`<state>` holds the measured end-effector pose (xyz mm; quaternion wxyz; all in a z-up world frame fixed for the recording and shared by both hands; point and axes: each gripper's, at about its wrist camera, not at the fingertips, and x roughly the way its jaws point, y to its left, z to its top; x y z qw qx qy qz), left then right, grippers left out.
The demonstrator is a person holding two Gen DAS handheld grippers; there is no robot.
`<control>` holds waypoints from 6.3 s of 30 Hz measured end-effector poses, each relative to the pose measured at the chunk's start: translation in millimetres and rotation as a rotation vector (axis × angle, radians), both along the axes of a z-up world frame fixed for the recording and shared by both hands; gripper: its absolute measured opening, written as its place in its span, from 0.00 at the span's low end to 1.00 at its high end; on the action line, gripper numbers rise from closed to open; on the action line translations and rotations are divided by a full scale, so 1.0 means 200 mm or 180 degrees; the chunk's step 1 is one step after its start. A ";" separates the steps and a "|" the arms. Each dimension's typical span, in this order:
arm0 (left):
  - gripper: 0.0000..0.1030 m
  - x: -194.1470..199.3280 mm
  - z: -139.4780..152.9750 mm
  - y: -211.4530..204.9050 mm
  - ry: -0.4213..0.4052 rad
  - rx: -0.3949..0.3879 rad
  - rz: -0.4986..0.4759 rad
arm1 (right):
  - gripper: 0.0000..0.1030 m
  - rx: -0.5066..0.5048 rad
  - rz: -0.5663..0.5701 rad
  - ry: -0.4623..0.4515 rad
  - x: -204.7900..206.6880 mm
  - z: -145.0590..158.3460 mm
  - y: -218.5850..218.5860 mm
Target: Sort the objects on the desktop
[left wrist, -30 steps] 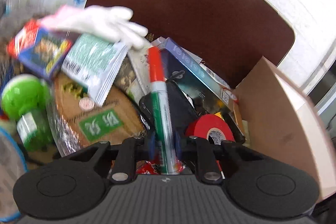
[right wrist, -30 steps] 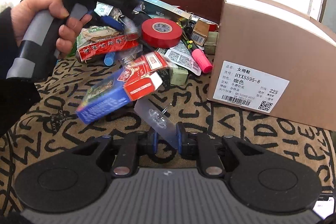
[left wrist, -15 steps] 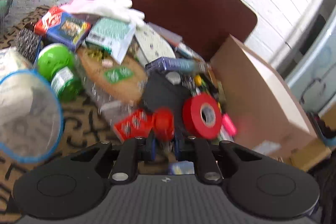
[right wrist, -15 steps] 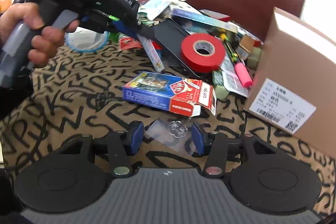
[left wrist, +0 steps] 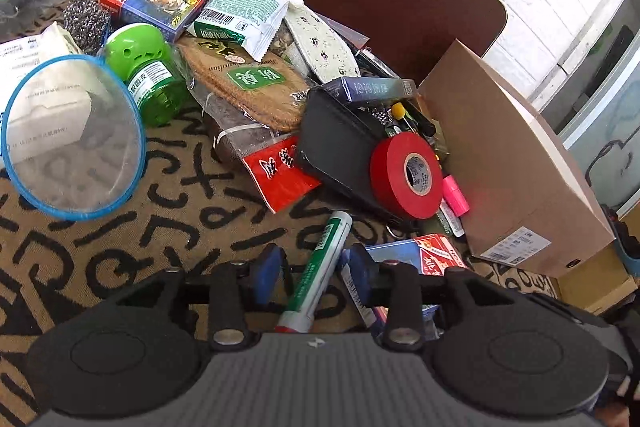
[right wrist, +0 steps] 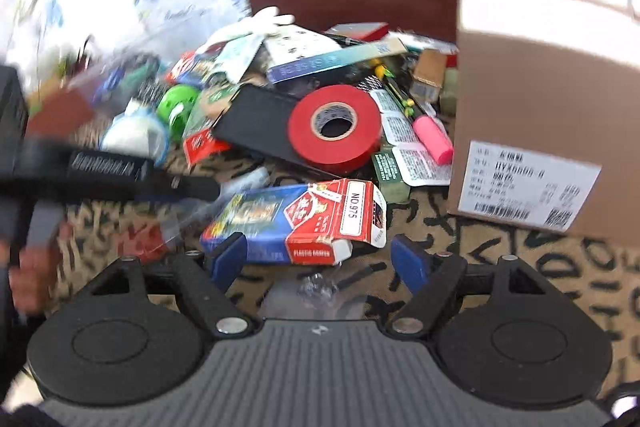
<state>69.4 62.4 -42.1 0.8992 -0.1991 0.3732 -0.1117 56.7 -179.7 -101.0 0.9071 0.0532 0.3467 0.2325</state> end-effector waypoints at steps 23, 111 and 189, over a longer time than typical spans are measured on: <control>0.16 -0.05 -0.05 -0.05 -0.0028 0.0248 -0.0423 | 0.12 0.0096 -0.0019 -0.0247 0.05 0.08 0.07; 0.85 0.76 0.51 -1.23 -0.0455 -0.0174 -0.1206 | 0.87 -0.1185 -0.1323 -0.0894 0.55 0.58 -0.80; 0.32 0.35 0.06 -0.37 -0.0462 0.0460 -0.0348 | 0.64 -0.0706 0.0156 -0.0164 -0.12 -0.03 0.20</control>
